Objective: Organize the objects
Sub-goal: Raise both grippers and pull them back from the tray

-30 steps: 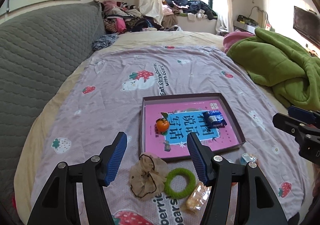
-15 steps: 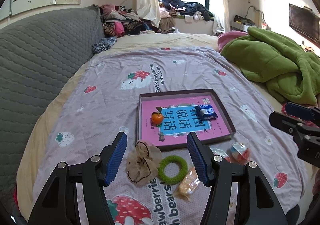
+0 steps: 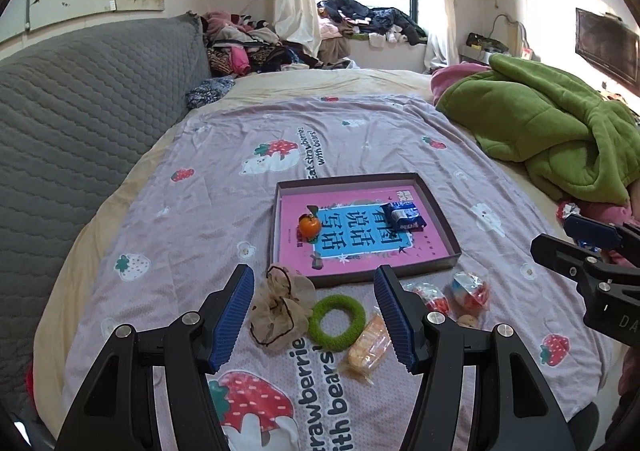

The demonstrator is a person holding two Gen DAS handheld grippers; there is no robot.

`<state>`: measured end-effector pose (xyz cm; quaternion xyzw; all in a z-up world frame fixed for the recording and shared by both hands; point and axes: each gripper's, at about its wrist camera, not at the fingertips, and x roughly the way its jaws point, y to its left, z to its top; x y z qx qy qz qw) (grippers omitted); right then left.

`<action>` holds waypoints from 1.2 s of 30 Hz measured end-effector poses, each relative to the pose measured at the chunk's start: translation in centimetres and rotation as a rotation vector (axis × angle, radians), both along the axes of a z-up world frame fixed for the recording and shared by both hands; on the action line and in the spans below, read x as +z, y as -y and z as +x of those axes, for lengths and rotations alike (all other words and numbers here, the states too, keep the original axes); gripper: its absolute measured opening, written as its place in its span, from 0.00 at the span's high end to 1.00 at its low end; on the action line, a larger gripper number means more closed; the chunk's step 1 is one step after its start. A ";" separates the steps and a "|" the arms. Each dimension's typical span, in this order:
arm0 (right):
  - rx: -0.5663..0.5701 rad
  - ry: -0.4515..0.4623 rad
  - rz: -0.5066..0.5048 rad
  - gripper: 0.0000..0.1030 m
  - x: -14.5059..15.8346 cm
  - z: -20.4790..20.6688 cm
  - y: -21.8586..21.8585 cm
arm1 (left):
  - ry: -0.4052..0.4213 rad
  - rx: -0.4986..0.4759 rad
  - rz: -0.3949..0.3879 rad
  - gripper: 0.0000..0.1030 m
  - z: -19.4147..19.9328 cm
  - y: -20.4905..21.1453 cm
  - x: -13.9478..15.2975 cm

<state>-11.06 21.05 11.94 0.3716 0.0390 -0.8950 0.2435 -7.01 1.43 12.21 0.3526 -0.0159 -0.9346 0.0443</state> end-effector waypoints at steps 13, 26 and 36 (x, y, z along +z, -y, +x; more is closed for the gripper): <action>-0.008 0.015 -0.008 0.40 -1.6 0.9 -1.4 | 0.003 -0.011 -0.018 0.38 1.4 -0.4 -1.9; -0.012 0.017 -0.013 0.40 -3.1 1.8 -2.1 | 0.021 -0.015 -0.015 0.38 2.5 -1.1 -3.4; -0.008 0.028 -0.010 0.40 -4.2 2.3 -2.2 | 0.031 -0.042 -0.010 0.38 3.0 -1.7 -4.3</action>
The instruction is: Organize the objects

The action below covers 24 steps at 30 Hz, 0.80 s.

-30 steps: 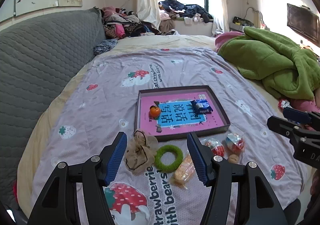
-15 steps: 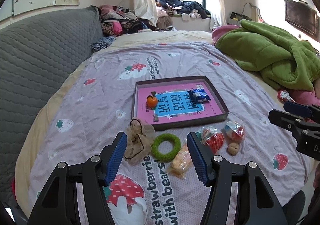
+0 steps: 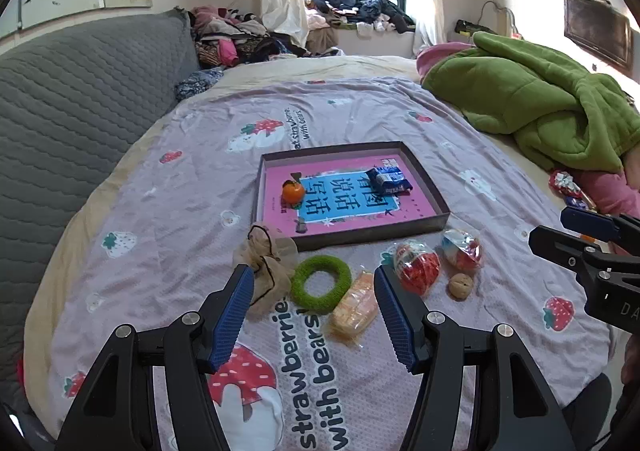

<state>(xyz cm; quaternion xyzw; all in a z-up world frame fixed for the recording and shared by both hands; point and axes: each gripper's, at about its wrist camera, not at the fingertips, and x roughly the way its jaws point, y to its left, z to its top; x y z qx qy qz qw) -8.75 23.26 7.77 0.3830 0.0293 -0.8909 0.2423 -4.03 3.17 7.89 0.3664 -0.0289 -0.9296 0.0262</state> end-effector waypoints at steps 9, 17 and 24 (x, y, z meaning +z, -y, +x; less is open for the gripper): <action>-0.007 0.001 -0.001 0.40 -0.8 0.3 -0.2 | 0.030 -0.016 0.044 0.38 -0.4 0.7 -1.9; -0.005 0.022 0.015 0.40 -2.8 0.3 -0.3 | 0.045 -0.080 0.055 0.38 -0.5 0.0 -4.9; -0.001 0.047 0.029 0.40 -4.6 0.2 -0.3 | 0.046 -0.154 0.068 0.38 -0.8 -0.7 -7.3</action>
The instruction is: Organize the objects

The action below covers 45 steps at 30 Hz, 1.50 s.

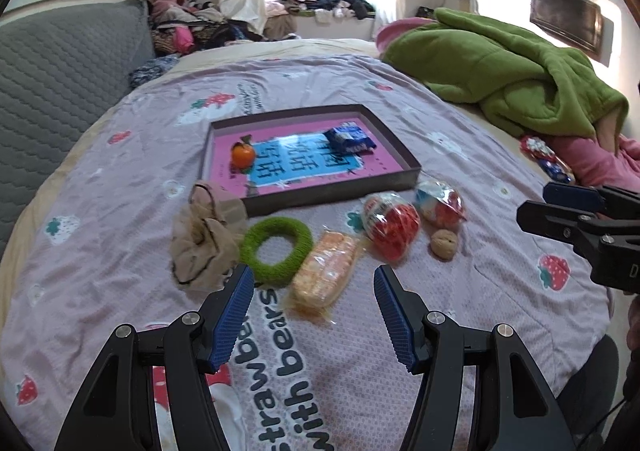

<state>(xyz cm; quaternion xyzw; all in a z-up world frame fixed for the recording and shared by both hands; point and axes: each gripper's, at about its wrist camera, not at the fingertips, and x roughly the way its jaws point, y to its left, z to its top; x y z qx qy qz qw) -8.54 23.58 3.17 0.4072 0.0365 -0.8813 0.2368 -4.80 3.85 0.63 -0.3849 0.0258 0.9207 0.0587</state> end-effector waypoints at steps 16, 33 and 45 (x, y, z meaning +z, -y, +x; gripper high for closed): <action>-0.034 0.078 0.001 0.40 -5.4 -1.3 -0.5 | 0.077 -0.141 0.099 0.38 -2.3 -0.2 -3.7; -0.041 0.117 0.001 0.40 -8.4 -2.9 0.3 | 0.113 -0.217 0.080 0.38 -5.1 -0.9 -5.3; -0.052 0.136 -0.012 0.40 -9.3 -3.8 0.6 | 0.140 -0.201 0.086 0.38 -7.3 0.0 -6.4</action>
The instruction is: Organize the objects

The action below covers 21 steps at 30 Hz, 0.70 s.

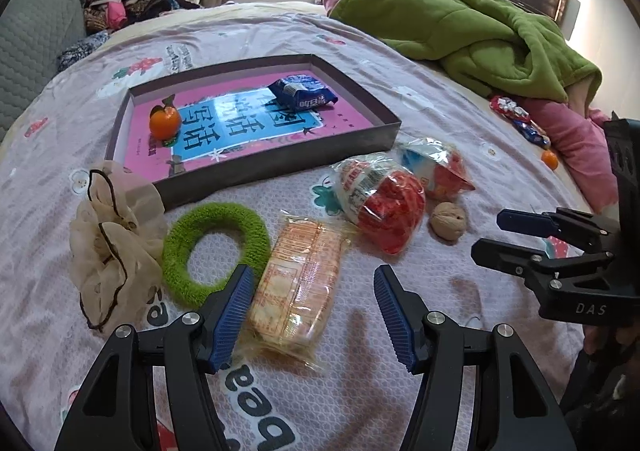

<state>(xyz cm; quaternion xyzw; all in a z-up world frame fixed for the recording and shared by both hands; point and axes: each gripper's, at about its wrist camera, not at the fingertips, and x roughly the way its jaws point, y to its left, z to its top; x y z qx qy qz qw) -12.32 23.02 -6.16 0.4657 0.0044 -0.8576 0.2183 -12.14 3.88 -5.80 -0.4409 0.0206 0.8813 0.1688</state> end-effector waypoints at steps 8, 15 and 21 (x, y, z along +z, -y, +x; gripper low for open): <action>0.000 0.004 0.005 0.40 -0.4 -0.3 0.3 | 0.020 -0.021 -0.012 0.38 -1.0 -0.3 -0.9; -0.014 0.013 0.004 0.40 -1.1 -0.8 0.5 | 0.014 -0.048 -0.022 0.38 -1.0 -1.1 -0.9; -0.041 0.011 0.005 0.40 -2.0 -1.6 0.7 | 0.024 -0.071 -0.003 0.38 -0.8 -1.6 -1.1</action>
